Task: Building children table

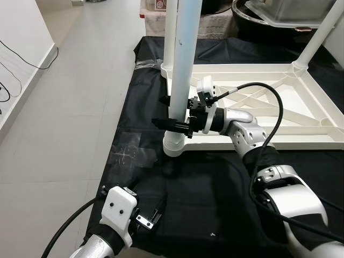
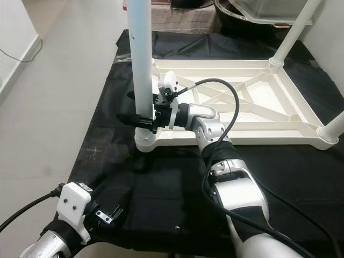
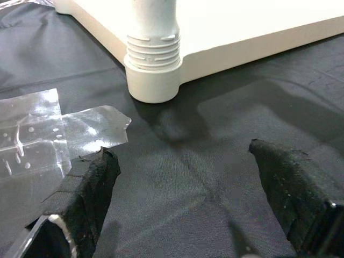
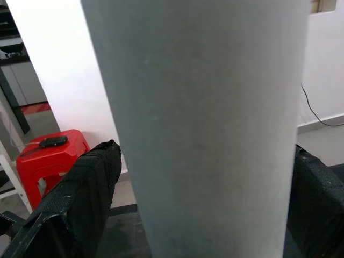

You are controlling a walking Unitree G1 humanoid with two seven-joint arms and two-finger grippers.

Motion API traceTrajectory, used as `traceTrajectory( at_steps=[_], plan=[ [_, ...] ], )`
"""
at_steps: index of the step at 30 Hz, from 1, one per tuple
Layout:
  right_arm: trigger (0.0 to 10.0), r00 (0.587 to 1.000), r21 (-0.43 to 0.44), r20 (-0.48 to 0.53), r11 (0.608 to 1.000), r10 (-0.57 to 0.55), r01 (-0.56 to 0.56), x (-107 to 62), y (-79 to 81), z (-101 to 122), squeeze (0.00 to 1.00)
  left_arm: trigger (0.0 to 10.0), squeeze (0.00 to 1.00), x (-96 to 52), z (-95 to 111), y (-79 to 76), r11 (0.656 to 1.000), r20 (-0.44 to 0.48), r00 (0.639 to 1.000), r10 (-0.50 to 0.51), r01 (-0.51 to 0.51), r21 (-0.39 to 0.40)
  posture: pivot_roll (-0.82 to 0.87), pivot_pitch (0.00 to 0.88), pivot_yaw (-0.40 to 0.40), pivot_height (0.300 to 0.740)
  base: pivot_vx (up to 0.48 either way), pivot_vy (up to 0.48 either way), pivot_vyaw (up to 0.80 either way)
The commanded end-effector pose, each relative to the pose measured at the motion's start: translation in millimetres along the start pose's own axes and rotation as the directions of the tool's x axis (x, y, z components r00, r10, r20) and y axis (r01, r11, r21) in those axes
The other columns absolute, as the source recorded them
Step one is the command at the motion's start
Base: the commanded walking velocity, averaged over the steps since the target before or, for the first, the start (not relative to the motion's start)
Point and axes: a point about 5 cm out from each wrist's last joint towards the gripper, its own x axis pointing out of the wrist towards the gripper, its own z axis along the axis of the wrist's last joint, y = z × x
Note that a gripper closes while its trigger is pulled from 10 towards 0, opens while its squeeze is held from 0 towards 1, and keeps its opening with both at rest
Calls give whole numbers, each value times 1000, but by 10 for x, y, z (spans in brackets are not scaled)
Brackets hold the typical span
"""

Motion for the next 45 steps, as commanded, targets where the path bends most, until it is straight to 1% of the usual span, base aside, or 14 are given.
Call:
traceTrajectory(
  at_steps=[1, 3, 4, 5, 6, 24, 33, 37, 38, 39, 41, 43, 44, 45],
  plan=[
    [10000, 1000, -18, 14, 1000, 13, -13, 26, -7, 52, 0, 10000, 0, -18, -25, -23, 1000, -9, 1000, -2, 2, -5, 169, 186, -64, 740, 0, 0, 0],
    [10000, 1000, -20, 14, 1000, 15, -15, 26, -8, 56, 0, 10000, 0, -16, -25, -22, 1000, -10, 1000, -1, 1, -4, 170, 187, -65, 740, 0, 0, 0],
    [4078, 1000, -24, 16, 1000, 11, -11, 26, -15, 64, 0, 10000, 0, -15, -24, -20, 1000, -10, 1000, -1, 1, -4, 170, 187, -65, 740, 0, 0, 0],
    [4078, 1000, -24, 16, 1000, 11, -11, 26, -15, 64, 0, 10000, 0, -15, -24, -20, 1000, -10, 1000, -1, 1, -4, 170, 187, -65, 740, 0, 0, 0],
    [0, 1000, -25, 18, 1000, 9, -8, 25, -20, 68, 0, 10000, 0, -15, -25, -20, 1000, -10, 1000, -1, 1, -4, 170, 186, -64, 740, 0, 0, 0],
    [0, 999, -26, 29, 999, 23, -22, 25, 38, -16, 0, 10000, 0, -3, -25, 10, 1000, -12, 1000, 6, -6, -2, 172, 189, -56, 740, 0, 0, 0],
    [0, 997, -35, 71, 999, -35, 38, -85, 137, -113, 0, 10000, 0, 23, -25, 73, 1000, -12, 1000, 15, -15, 4, 164, 182, -43, 740, 0, 0, 0],
    [0, 978, -8, 94, 982, -187, 188, -186, 201, -191, 0, 10000, 0, 74, -14, 164, 999, -2, 999, 35, -35, 17, 153, 173, -32, 740, 0, 0, 0],
    [0, 978, -8, 94, 982, -187, 188, -186, 201, -191, 0, 10000, 0, 74, -14, 164, 999, -2, 999, 35, -35, 17, 153, 173, -32, 740, 0, 0, 0],
    [0, 954, 8, 85, 958, -287, 287, -236, 220, -256, 0, 10000, 0, 103, -8, 202, 999, 3, 999, 43, -43, 28, 152, 169, -31, 740, 0, 0, 0],
    [0, 949, 10, 81, 952, -305, 305, -246, 223, -271, 0, 10000, 0, 108, -7, 208, 999, 4, 999, 43, -44, 31, 152, 169, -31, 740, 0, 0, 0],
    [0, 900, 30, 64, 902, -431, 430, -272, 231, -327, 0, 10000, 0, 119, 0, 219, 999, 7, 999, 41, -41, 32, 144, 164, -29, 740, 0, 0, 0],
    [0, 900, 30, 64, 902, -431, 430, -272, 231, -327, 0, 10000, 0, 119, 0, 219, 999, 7, 999, 41, -41, 32, 144, 164, -29, 740, 0, 0, 0],
    [0, 872, 48, 55, 874, -486, 484, -286, 234, -352, 0, 10000, 0, 125, 1, 223, 999, 8, 999, 40, -41, 32, 144, 163, -29, 740, 0, 0, 0]
  ],
)
